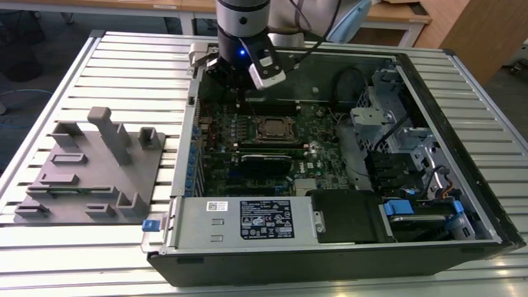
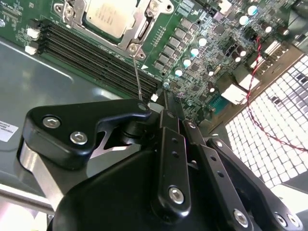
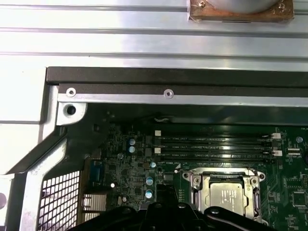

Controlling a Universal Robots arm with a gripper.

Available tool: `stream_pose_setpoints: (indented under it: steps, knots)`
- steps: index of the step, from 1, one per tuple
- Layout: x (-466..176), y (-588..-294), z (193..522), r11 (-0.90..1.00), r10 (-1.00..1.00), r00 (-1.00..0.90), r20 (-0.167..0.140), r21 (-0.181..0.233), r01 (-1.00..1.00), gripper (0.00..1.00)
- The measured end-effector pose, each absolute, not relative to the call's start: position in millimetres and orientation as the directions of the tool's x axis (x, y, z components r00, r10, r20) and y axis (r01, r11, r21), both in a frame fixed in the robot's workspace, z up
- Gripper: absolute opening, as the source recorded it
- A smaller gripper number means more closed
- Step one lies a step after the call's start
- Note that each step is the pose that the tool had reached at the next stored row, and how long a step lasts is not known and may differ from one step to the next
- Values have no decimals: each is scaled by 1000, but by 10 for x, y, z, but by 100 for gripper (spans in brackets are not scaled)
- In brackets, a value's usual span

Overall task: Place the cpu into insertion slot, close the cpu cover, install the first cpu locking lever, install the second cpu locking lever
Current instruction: 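Install the first cpu locking lever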

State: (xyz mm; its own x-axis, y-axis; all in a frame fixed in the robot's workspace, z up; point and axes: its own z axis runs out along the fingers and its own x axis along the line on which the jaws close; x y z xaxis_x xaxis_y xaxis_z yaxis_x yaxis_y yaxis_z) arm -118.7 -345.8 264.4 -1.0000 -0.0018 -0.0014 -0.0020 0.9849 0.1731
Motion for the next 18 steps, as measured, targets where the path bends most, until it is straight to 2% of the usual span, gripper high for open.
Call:
stream_pose_setpoints:
  steps: [10, 14, 18]
  knots:
    - [-1191, -3461, 2625, 983, -2, -1000, -1, 185, -2, 10]
    - [-1192, -3465, 2617, 976, -2, -1000, -2, 219, -2, 10]
    - [-1198, -3468, 2598, 973, -2, -1000, -2, 229, -2, 10]
